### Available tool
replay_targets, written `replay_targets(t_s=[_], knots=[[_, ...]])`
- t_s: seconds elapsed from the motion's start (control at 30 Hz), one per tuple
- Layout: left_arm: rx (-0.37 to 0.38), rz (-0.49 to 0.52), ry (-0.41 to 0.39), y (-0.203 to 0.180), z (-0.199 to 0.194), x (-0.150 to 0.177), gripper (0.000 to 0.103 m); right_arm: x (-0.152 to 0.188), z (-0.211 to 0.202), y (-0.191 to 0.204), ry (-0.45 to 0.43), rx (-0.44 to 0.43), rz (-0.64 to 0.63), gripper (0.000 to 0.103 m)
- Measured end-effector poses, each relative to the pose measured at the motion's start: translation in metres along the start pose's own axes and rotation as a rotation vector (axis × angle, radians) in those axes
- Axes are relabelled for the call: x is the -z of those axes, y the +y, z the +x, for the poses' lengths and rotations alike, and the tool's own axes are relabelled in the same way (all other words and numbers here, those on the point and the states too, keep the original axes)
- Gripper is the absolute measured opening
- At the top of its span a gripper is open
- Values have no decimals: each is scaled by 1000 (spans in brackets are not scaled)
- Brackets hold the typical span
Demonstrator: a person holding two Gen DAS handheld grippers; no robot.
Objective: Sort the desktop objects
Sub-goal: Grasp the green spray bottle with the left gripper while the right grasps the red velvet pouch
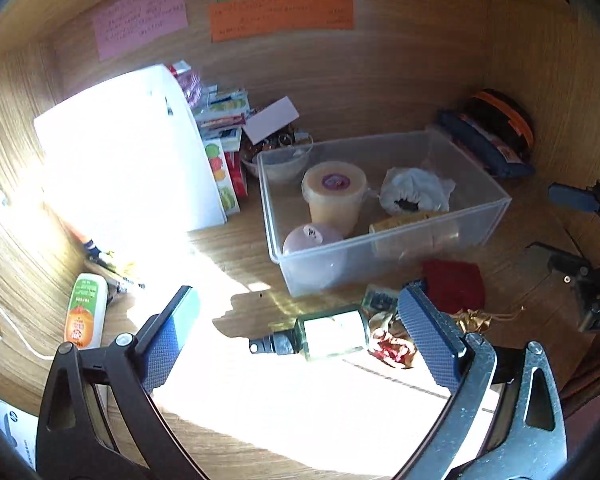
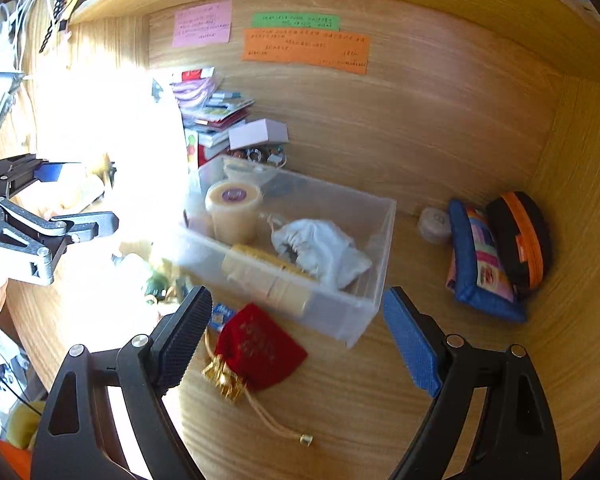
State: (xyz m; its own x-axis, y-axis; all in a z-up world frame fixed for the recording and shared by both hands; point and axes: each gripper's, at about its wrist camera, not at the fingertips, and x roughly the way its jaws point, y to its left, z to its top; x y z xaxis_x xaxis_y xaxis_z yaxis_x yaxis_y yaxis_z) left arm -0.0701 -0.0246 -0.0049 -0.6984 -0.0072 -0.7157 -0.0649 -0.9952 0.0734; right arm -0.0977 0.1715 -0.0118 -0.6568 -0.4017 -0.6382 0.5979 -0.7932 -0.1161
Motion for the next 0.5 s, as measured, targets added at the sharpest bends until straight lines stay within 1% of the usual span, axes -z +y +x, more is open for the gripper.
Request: replay_targets(t_s=[0.07,0.13,0.2,0.27,0.3,0.43,0.5], knots=[[-9,-13,36,4,10,10,100,7,2,1,15,2,2,85],[-1,-37,72,9,20,19,100,12,8,0,34,-3,4,85],[18,-77,114,14,30,28,100,18,13,0,54,2,10,85],[61,-121,155,16,39,38,100,23,21,-1,78,2,15,85],[76,-133,165,16,42,43,100,26,27,-2,93,-2,22,85],[76,-149,183,7,50,53,100,37,44,-5,136,-20,39,85],[87,-159,202,4,57,53,100,40,52,-5,158,-48,34,85]])
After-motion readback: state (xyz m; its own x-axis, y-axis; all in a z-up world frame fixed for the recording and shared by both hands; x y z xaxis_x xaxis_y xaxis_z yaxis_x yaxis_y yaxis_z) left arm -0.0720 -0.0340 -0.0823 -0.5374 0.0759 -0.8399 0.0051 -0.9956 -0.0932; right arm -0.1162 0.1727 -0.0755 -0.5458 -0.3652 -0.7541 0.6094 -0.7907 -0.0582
